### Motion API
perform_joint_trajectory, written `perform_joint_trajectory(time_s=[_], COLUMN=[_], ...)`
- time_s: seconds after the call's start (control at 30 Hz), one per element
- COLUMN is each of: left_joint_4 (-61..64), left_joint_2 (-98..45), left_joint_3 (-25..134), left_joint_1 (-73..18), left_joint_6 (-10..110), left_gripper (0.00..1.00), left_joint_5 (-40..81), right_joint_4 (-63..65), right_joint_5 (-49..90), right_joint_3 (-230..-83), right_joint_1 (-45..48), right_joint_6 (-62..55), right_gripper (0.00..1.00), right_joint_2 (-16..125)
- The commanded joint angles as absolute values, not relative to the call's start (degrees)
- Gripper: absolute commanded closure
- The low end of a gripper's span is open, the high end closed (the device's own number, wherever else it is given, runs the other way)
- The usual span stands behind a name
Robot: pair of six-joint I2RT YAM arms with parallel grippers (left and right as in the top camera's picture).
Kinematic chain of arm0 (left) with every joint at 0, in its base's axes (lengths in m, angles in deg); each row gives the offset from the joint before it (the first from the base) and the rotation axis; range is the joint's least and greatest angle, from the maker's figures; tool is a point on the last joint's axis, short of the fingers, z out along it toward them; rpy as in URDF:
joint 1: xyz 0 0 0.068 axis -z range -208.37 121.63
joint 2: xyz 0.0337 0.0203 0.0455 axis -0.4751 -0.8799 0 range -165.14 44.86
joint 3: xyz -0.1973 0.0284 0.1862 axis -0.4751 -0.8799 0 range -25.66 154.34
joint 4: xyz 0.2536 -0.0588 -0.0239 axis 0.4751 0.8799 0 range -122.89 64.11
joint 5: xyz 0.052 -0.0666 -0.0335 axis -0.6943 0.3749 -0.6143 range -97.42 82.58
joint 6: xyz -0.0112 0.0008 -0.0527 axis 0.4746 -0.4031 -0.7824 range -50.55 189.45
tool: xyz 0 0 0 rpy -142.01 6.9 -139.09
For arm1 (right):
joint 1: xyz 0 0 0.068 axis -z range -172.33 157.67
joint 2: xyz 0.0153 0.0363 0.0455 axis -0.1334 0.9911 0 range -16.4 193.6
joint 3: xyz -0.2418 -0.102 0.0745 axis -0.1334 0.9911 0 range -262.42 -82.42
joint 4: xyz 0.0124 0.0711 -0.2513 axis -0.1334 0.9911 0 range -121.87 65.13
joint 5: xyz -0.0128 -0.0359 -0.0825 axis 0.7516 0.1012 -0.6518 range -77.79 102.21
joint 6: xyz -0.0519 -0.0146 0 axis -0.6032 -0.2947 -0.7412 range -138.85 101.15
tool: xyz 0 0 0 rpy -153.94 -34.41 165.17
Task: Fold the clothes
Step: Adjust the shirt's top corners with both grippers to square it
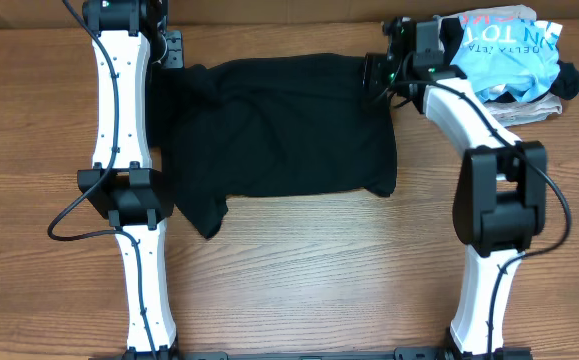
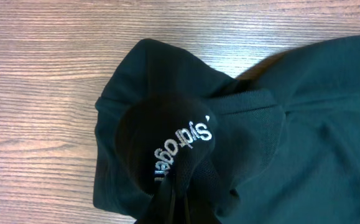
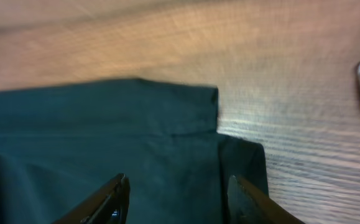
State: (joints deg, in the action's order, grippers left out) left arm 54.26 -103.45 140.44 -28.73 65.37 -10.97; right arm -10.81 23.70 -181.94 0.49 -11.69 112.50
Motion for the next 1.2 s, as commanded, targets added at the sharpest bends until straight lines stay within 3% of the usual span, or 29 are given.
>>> perform_joint_trajectory(time_s=[0.0,0.3,0.43,0.6,0.8,0.87,1.17], left_joint_4=[54.48,54.72,54.52,54.48,54.24,53.82,53.04], left_joint_2=[-102.03,-102.03,-102.03,-102.03,-102.03,-102.03,-101.9], left_joint_3=[141.32,141.32,141.32,141.32,141.32,141.32,141.4], left_joint_1=[-28.29,-28.29,-28.29,-28.29,-28.29,-28.29,-28.36], left_joint_6=[65.18,65.16,65.16,65.16,65.16,65.16,65.16], left_gripper=[0.96,0.96,0.96,0.96,0.96,0.96,0.96], left_joint_5=[-10.14,-10.14,-10.14,-10.14,-10.14,-10.17,-10.54], right_joint_4=[-12.99,-15.33,-15.38,-15.09,-13.91,-11.2,20.25], right_joint_5=[24.44,24.46,24.49,25.51,28.22,28.2,26.98], right_joint_3=[-182.18,-182.18,-182.18,-182.18,-183.51,-185.66,-213.17], right_joint_1=[0.49,0.49,0.49,0.49,0.49,0.49,1.1], right_joint_6=[-10.79,-9.63,-9.59,-8.35,-8.39,-8.41,-14.05], right_gripper=[0.46,0.47,0.57,0.77,0.91,0.96,0.96], right_joint_2=[115.89,119.63,119.72,119.72,119.67,119.39,118.62])
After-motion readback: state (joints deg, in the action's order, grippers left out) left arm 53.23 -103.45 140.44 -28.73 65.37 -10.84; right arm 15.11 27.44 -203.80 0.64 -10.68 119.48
